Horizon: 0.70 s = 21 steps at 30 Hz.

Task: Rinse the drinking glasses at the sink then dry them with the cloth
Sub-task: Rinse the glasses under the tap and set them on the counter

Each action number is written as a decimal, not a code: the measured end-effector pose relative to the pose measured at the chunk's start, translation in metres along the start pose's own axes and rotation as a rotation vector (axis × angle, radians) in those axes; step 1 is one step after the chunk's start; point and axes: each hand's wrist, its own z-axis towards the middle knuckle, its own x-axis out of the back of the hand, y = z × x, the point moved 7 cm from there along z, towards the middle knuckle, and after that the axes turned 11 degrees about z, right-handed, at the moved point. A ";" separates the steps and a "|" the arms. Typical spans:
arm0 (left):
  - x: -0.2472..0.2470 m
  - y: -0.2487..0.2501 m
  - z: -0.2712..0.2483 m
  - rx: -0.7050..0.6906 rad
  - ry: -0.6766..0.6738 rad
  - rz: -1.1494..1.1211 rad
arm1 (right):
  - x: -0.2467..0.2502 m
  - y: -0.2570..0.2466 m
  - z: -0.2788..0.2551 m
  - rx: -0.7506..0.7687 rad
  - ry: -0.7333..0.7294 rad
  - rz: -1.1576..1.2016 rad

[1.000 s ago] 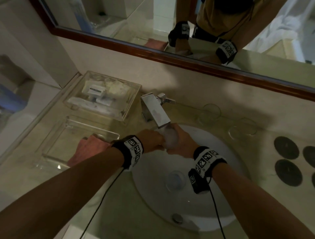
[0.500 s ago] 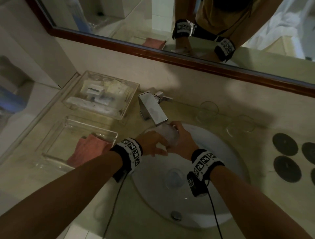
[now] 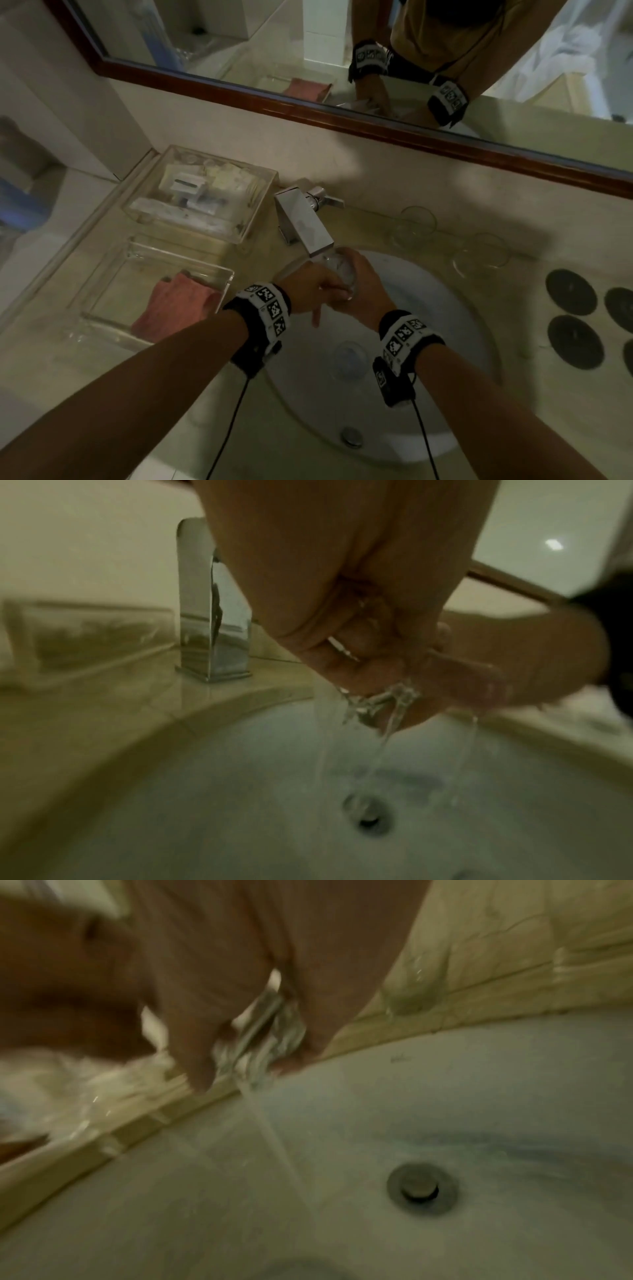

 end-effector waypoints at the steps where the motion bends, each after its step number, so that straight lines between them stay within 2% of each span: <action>1: 0.001 0.005 -0.002 0.020 0.024 -0.044 | -0.002 0.004 0.000 -0.027 0.040 0.056; 3: 0.000 0.009 -0.005 0.046 0.058 -0.120 | -0.004 0.007 0.001 -0.054 0.074 0.103; 5: 0.001 0.005 -0.011 0.045 0.068 -0.156 | -0.004 0.003 0.002 -0.032 0.045 0.025; 6: 0.002 0.003 -0.013 0.019 0.038 -0.086 | -0.003 0.000 0.002 -0.031 0.023 -0.004; 7: 0.002 0.002 -0.013 -0.027 -0.014 0.111 | -0.001 -0.003 0.003 -0.035 0.005 -0.017; 9: -0.006 -0.007 -0.011 -0.113 -0.171 0.728 | -0.002 -0.002 0.003 -0.059 -0.086 -0.061; 10: -0.007 -0.011 -0.010 -0.164 -0.224 0.957 | -0.005 -0.001 0.002 -0.070 -0.143 -0.081; 12: -0.007 -0.016 -0.007 -0.270 -0.269 1.165 | -0.009 0.001 -0.001 -0.090 -0.215 -0.073; 14: -0.004 -0.023 -0.004 -0.254 -0.253 1.201 | -0.008 0.002 -0.001 -0.091 -0.219 -0.058; 15: -0.004 -0.027 -0.003 -0.217 -0.221 1.165 | -0.007 0.000 -0.001 -0.084 -0.202 -0.049; 16: -0.004 -0.030 -0.003 -0.141 -0.189 1.033 | -0.006 -0.002 0.000 -0.084 -0.172 -0.052; 18: -0.006 -0.027 -0.006 -0.012 -0.130 0.565 | -0.004 -0.007 0.003 -0.066 -0.100 -0.052; 20: -0.008 -0.016 -0.009 0.031 -0.098 0.087 | -0.005 -0.008 0.005 -0.070 -0.061 -0.008; 21: -0.006 -0.011 -0.010 0.031 -0.091 -0.041 | -0.006 -0.009 0.004 -0.068 -0.049 0.040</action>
